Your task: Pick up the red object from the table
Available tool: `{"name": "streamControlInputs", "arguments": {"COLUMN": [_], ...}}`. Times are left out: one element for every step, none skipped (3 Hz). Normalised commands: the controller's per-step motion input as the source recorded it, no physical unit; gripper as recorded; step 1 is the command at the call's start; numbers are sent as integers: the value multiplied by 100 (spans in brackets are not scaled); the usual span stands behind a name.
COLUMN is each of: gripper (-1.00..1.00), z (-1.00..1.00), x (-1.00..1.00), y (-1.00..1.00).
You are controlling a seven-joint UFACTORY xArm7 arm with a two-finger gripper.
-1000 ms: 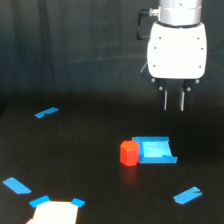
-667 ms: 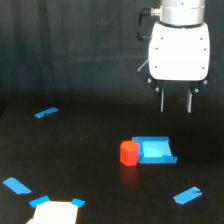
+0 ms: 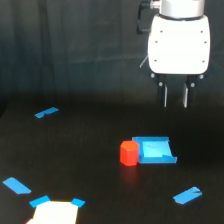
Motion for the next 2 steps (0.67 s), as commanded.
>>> {"name": "streamControlInputs", "arguments": {"gripper": [89, -65], "z": [32, -49], "x": [100, 100], "y": [-100, -7]}}
